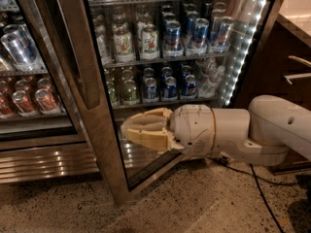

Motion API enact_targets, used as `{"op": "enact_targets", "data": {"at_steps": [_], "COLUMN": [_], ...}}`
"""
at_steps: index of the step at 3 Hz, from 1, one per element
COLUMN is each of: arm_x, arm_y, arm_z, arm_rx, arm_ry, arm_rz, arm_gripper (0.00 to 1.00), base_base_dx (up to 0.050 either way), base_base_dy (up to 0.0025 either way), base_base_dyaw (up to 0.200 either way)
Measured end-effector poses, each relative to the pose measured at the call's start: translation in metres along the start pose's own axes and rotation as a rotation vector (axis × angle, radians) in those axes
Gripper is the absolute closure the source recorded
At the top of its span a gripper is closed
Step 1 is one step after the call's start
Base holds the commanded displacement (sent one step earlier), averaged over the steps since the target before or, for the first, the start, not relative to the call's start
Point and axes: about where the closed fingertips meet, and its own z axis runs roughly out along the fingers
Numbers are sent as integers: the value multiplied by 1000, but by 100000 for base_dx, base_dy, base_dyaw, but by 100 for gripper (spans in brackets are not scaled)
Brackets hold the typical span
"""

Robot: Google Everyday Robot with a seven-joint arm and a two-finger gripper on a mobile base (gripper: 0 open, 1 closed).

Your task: Open right fridge door

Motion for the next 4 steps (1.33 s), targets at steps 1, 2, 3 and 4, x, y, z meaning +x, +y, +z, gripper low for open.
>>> {"op": "enact_targets", "data": {"at_steps": [1,2,3,4], "arm_x": [13,34,34,34], "arm_y": [22,52,53,53], "arm_z": [1,-5,-5,-5], "arm_rx": [2,14,14,14], "arm_ry": [13,15,15,15], "arm_rz": [-10,-28,-28,-28], "arm_gripper": [100,100,100,100], "base_base_dx": [0,0,-4999,-5004], "base_base_dy": [0,0,-3,10], "base_base_dyaw": [0,0,20,-74]}}
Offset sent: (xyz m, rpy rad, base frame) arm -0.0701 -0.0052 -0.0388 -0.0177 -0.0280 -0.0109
